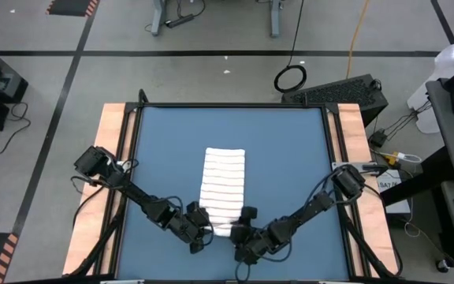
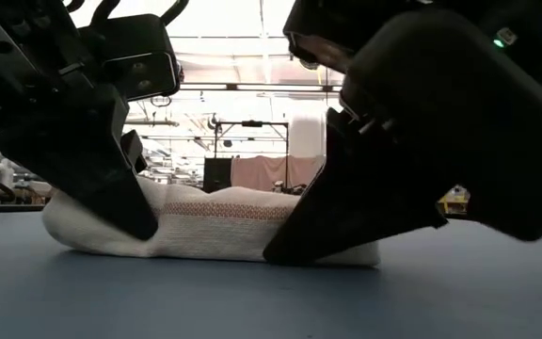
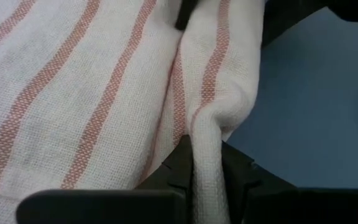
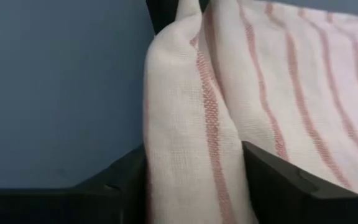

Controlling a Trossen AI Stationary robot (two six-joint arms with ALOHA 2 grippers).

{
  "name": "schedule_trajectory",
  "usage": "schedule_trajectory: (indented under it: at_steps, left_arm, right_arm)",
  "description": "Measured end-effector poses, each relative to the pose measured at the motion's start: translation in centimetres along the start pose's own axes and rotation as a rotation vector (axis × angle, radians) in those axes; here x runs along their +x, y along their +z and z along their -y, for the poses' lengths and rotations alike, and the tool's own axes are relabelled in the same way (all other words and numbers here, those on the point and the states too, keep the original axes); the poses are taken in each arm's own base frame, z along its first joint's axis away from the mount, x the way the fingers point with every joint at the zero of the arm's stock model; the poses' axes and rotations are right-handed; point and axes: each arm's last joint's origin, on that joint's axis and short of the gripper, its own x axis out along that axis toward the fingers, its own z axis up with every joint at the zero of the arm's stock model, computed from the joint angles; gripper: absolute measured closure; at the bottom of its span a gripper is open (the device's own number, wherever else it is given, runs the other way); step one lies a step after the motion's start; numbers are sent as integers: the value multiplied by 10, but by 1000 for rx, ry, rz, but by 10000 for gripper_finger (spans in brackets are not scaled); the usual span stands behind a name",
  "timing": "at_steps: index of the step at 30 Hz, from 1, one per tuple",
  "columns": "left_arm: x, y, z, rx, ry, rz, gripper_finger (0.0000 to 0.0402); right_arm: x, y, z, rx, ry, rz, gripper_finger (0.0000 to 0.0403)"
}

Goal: Roll towel
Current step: Roll the white towel

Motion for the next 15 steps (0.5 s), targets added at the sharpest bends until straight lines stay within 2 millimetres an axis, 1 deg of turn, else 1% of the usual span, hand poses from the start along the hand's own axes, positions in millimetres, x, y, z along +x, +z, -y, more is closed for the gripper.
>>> schedule_trajectory:
  at_steps: [5,7,11,15]
  left_arm:
    - [0,0,0,2,19,16,354]
    - [0,-1,0,5,42,39,347]
    - [-4,-1,3,58,63,81,311]
    - [-20,1,11,135,91,141,264]
  right_arm:
    - [4,2,3,48,69,-52,257]
    - [5,1,4,64,89,-70,285]
    - [5,1,4,93,91,-75,327]
    - [7,1,5,152,92,-85,348]
